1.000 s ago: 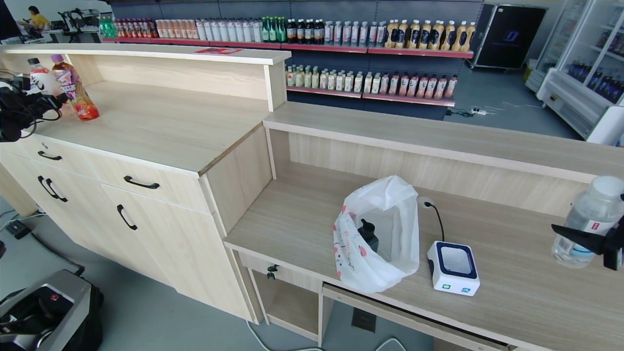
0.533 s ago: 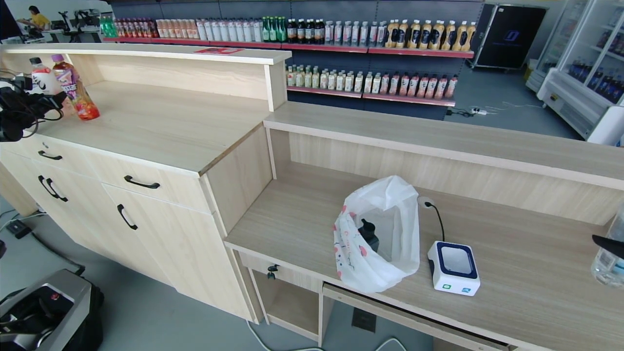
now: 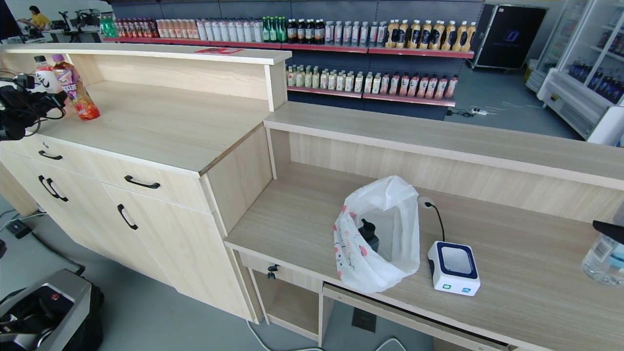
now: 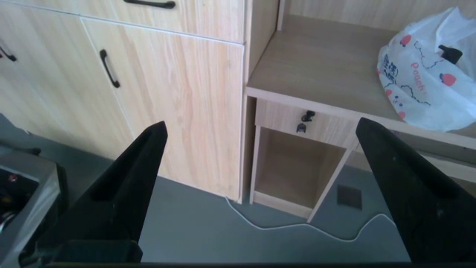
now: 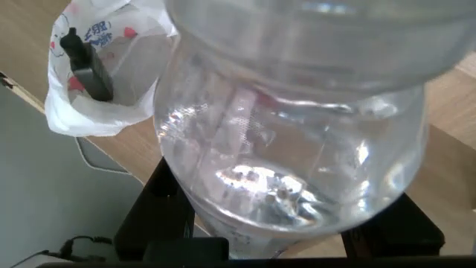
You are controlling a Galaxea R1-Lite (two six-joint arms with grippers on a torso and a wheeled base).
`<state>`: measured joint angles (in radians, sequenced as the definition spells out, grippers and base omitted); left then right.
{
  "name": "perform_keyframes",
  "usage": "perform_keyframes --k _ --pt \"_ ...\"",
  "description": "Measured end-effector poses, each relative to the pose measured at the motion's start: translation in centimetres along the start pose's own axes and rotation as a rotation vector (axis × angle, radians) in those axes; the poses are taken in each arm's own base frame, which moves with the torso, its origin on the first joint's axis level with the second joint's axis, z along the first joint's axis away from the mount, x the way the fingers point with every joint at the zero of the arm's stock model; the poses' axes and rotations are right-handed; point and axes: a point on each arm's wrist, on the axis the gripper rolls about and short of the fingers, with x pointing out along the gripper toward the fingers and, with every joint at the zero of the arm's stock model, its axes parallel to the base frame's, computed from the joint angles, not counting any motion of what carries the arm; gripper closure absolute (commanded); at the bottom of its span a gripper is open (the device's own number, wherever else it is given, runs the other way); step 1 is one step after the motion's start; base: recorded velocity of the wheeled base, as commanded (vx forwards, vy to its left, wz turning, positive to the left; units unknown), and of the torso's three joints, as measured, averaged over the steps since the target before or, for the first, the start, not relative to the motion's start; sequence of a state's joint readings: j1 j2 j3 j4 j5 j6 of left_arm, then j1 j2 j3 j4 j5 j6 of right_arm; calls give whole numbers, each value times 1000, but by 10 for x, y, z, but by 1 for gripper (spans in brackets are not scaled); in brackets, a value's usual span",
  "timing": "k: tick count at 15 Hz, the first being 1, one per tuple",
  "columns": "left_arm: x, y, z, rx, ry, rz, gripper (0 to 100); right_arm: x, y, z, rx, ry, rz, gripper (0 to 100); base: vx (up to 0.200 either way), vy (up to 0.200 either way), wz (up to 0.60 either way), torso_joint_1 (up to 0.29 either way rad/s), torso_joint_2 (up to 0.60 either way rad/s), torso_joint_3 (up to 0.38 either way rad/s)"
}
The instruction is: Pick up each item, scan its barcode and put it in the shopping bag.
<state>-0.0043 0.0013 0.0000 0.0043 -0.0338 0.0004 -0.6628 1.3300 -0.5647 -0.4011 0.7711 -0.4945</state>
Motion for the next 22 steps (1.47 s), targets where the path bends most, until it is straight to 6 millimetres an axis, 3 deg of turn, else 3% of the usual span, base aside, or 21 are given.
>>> perform_keyframes --k 5,10,18,22 --pt "0 0 0 0 0 0 0 21 22 28 177 -1 -262 100 0 0 0 0 0 0" --pt "0 0 0 0 0 0 0 49 60 46 95 -57 -557 100 0 0 0 0 0 0" --pt "0 0 0 0 1 0 0 70 85 43 15 -27 -442 100 0 0 525 4 1 1" --pt "0 0 0 0 0 0 0 86 81 35 22 -21 -371 100 0 0 0 0 0 0"
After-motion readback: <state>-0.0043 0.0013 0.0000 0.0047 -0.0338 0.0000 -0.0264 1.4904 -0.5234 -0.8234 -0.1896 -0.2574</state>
